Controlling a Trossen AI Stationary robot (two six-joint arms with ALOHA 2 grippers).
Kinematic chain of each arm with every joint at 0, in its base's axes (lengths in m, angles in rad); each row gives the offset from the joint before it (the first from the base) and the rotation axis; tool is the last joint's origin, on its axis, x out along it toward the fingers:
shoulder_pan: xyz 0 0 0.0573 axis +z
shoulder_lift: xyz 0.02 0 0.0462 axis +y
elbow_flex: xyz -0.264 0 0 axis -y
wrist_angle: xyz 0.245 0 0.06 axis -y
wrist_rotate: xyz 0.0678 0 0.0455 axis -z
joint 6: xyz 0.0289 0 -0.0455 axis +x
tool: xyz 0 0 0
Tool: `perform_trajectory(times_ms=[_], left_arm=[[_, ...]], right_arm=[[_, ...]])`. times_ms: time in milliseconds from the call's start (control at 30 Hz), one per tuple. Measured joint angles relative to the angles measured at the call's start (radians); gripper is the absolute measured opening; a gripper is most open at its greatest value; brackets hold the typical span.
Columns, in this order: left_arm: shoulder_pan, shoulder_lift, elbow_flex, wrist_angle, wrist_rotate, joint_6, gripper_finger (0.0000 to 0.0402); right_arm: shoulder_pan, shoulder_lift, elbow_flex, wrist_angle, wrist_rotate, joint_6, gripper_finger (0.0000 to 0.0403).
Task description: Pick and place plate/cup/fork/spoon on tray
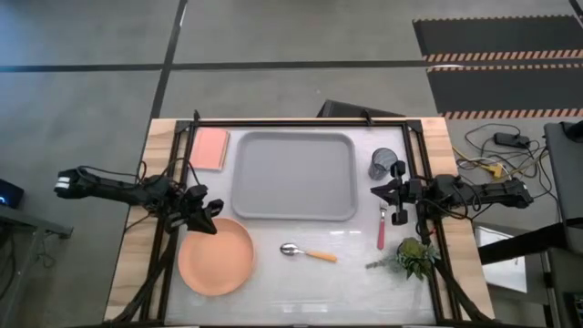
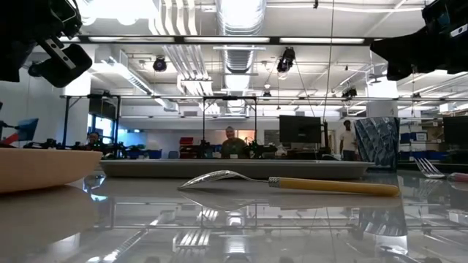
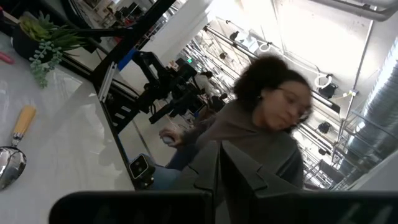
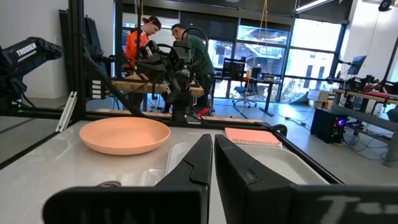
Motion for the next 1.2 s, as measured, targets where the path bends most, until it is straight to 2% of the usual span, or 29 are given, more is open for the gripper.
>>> perform_trajectory(times_ms=[1200], left_arm=[[0.0, 0.0, 0.0, 0.002, 0.0, 0.0, 0.0]], right_arm=[[0.0, 0.0, 0.0, 0.001, -0.001, 0.023, 0.0009]])
